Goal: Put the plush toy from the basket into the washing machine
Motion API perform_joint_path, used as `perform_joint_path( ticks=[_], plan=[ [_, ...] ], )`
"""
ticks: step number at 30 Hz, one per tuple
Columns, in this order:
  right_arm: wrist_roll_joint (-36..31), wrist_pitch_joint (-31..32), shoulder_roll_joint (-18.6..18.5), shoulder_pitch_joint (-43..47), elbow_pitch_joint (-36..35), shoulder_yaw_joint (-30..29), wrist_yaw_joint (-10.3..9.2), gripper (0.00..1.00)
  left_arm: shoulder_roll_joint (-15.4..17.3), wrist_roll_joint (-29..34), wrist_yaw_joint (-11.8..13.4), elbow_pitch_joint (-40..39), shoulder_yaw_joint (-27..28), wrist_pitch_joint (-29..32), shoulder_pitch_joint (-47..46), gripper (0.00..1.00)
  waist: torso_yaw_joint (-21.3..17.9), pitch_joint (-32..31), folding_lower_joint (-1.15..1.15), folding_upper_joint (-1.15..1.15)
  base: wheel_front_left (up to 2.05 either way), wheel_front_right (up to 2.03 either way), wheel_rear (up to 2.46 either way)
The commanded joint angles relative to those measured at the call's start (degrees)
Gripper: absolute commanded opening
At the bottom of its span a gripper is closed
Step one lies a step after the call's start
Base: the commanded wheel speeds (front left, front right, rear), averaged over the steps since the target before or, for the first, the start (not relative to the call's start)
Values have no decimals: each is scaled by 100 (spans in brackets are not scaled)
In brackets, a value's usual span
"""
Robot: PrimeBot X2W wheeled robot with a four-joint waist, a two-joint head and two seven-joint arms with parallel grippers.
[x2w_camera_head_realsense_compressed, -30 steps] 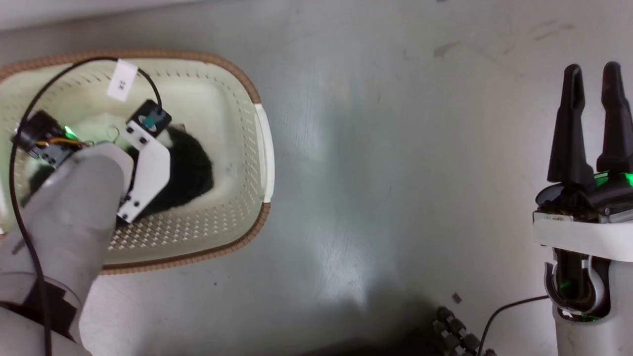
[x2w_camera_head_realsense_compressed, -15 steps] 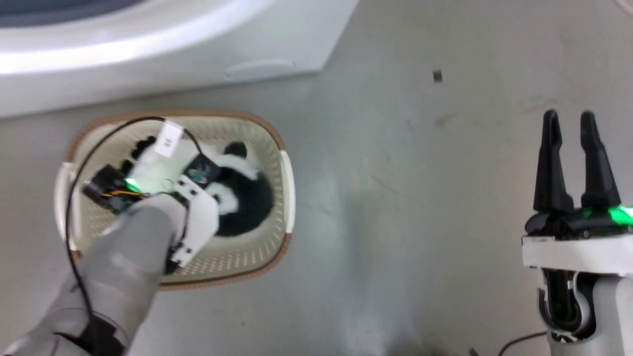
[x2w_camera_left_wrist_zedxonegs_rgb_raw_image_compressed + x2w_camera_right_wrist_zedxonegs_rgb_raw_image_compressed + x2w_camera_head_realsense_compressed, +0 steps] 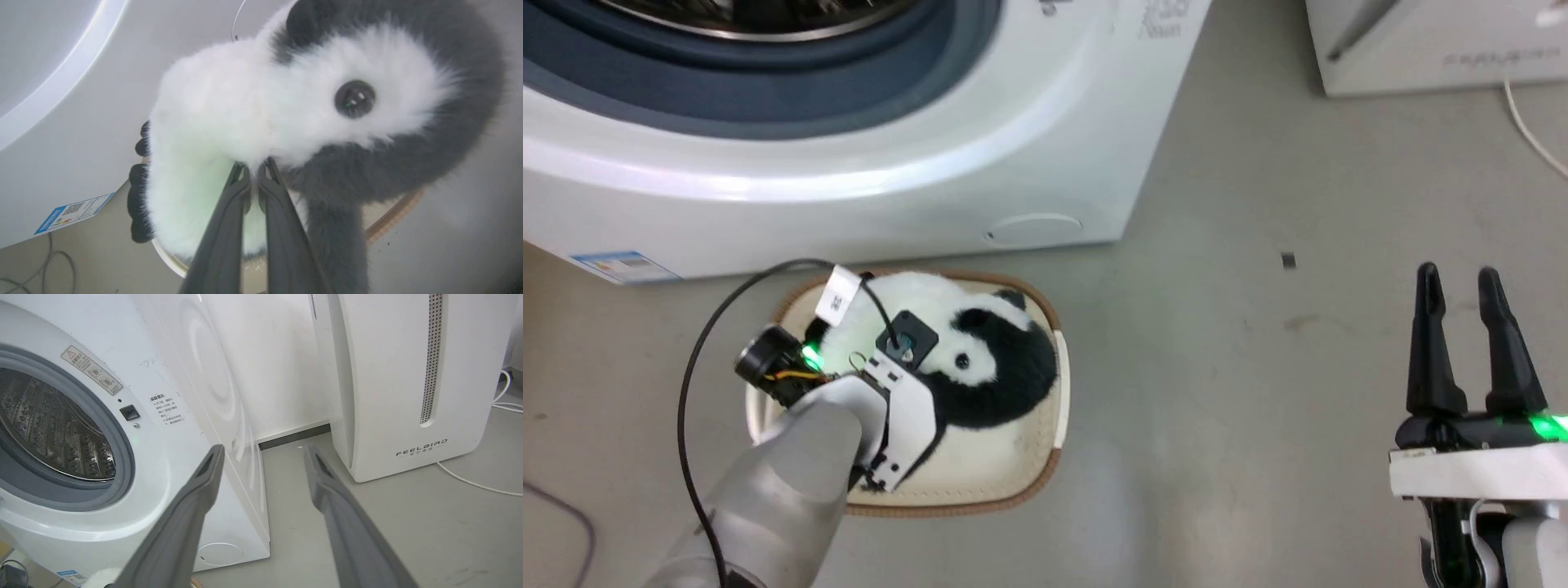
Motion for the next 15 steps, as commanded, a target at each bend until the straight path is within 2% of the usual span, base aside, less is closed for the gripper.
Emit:
perform_joint_path(
  ticks=[1, 9, 15],
  plan=[
    [-34, -25, 5, 97, 28, -38, -4, 100, -23, -49, -17, -29, 5, -117, 97, 0, 216, -342, 1, 0, 0, 0, 0],
    [-89, -25, 5, 484, 91, -89, -4, 100, -171, -388, 199, -123, 259, -760, 526, 0, 486, -1082, 1, 0, 0, 0, 0],
    [-100, -25, 5, 704, 98, -117, -4, 100, -80, -568, 450, -528, 483, -906, 766, 0, 613, -1437, 1, 0, 0, 0, 0]
  ],
)
